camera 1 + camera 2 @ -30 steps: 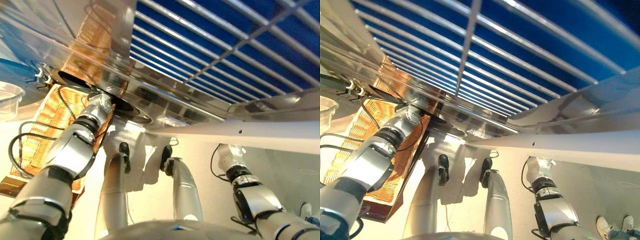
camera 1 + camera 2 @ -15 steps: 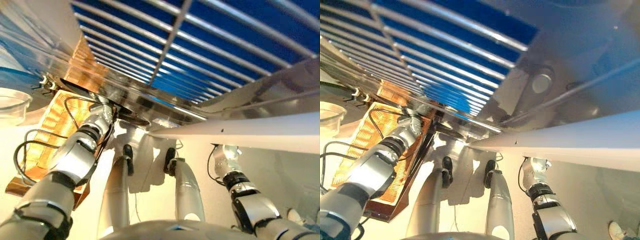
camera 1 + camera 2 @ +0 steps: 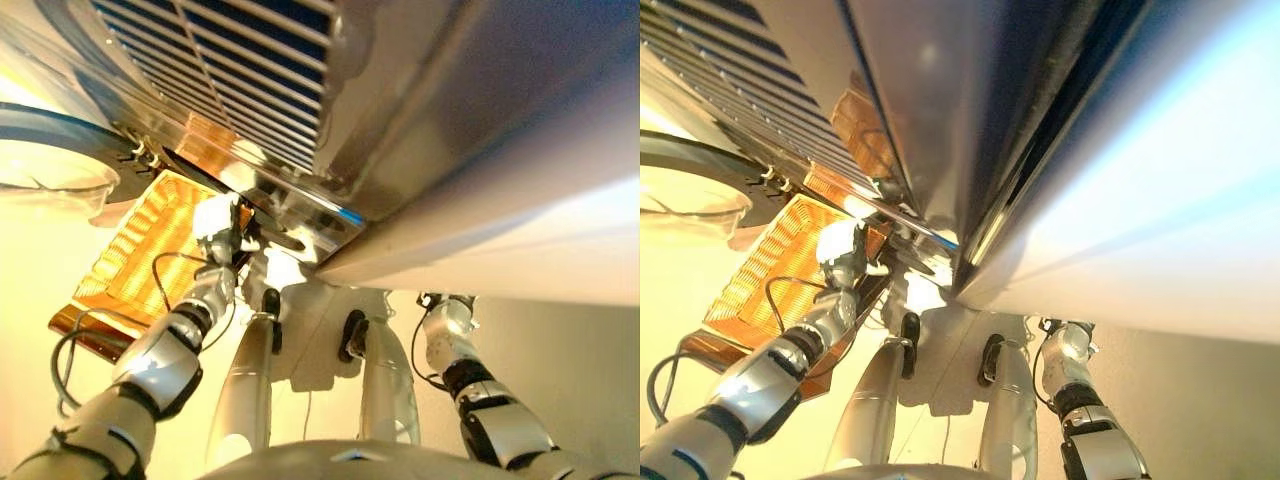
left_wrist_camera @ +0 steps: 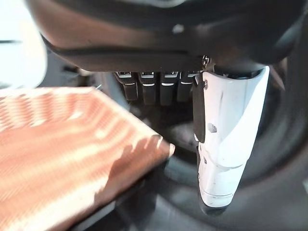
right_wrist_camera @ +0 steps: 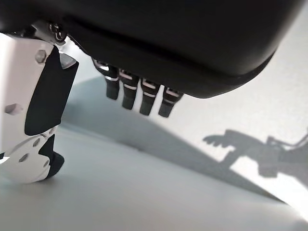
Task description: Pick up the clothes and place them into the washing machine
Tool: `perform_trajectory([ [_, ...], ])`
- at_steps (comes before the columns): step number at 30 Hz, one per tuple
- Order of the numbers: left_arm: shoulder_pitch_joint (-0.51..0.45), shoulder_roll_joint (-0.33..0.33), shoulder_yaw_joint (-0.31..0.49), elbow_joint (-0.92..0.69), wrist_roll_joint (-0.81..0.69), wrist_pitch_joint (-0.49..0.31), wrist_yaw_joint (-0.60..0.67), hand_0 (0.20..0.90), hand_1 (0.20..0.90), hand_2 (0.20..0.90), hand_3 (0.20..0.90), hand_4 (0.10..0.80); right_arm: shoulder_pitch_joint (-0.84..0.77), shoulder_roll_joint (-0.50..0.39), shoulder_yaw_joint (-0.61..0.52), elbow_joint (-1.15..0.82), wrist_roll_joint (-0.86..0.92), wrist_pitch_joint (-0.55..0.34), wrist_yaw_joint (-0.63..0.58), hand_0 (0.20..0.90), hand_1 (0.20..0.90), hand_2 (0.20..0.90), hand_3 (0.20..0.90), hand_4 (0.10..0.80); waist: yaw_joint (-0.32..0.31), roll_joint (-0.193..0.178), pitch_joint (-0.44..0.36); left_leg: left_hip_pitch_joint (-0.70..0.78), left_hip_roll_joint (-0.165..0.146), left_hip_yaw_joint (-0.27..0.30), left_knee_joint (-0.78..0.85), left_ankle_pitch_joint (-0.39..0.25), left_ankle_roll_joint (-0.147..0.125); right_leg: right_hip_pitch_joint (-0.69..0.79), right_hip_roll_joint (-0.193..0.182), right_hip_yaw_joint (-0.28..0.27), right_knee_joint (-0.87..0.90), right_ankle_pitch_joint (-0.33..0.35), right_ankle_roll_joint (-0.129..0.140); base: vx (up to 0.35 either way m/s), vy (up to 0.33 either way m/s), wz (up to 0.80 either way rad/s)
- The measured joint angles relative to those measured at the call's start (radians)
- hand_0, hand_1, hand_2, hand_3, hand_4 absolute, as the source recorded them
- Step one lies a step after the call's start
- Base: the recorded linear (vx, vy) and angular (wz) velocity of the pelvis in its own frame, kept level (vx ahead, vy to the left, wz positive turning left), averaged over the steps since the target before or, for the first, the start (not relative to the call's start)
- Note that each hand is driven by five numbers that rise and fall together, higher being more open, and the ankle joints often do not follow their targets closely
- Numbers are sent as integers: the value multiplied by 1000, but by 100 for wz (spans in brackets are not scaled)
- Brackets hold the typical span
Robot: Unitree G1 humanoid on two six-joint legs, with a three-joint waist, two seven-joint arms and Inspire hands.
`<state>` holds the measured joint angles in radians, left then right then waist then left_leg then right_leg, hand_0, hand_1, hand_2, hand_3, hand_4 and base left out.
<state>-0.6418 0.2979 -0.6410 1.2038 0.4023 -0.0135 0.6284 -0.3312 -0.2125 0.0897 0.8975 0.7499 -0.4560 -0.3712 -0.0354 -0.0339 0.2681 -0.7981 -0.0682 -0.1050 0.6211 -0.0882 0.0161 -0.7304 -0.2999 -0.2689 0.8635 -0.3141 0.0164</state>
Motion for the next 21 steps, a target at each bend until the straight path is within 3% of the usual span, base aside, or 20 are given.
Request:
perform_trajectory([
  [5, 61, -8, 2, 13, 1, -18, -22, 900, 900, 900, 900, 800, 46, -2, -6, 0, -8, 1, 8, 900, 900, 900, 900, 800, 38, 7, 11, 80, 3, -40, -79, 21, -23, 70, -6, -57, 14, -42, -33, -22, -27, 35],
  [7, 87, -10, 1, 15, 15, -20, -40, 900, 900, 900, 900, 800, 71, -1, -20, 2, -8, 4, 25, 900, 900, 900, 900, 800, 49, 11, 16, 127, 4, -71, -119, 64, -52, 113, -13, -86, 13, -49, -47, 8, -28, 27],
  [8, 93, -10, 1, 15, 16, -20, -41, 900, 900, 900, 900, 800, 77, -1, -19, 3, -8, 7, 26, 900, 900, 900, 900, 800, 51, 11, 16, 136, 4, -77, -123, 69, -54, 122, -14, -91, 12, -57, -54, 52, -34, 22],
  [15, 227, -27, 52, 26, 13, -54, -75, 900, 900, 900, 900, 800, 167, -4, -59, 45, -9, 44, 48, 900, 900, 900, 900, 800, 78, 35, -17, 323, 10, -127, -278, 120, -70, 314, -6, -167, -81, -70, -45, 93, -36, 19],
  [18, 290, -42, 130, 22, -40, -83, -96, 900, 900, 900, 900, 800, 191, -1, -91, 114, -9, 69, 53, 900, 900, 900, 900, 800, 80, 48, -39, 417, 12, -146, -371, 165, -66, 413, 2, -212, -144, -55, -19, 121, -64, 29],
  [21, 379, -44, 143, 20, -72, -108, -108, 900, 900, 900, 900, 800, 249, -5, -100, 156, -20, 89, 70, 900, 900, 900, 900, 800, 88, 69, -116, 473, 20, -150, -424, 174, -60, 487, 21, -243, -206, -52, -4, 106, -89, 19],
])
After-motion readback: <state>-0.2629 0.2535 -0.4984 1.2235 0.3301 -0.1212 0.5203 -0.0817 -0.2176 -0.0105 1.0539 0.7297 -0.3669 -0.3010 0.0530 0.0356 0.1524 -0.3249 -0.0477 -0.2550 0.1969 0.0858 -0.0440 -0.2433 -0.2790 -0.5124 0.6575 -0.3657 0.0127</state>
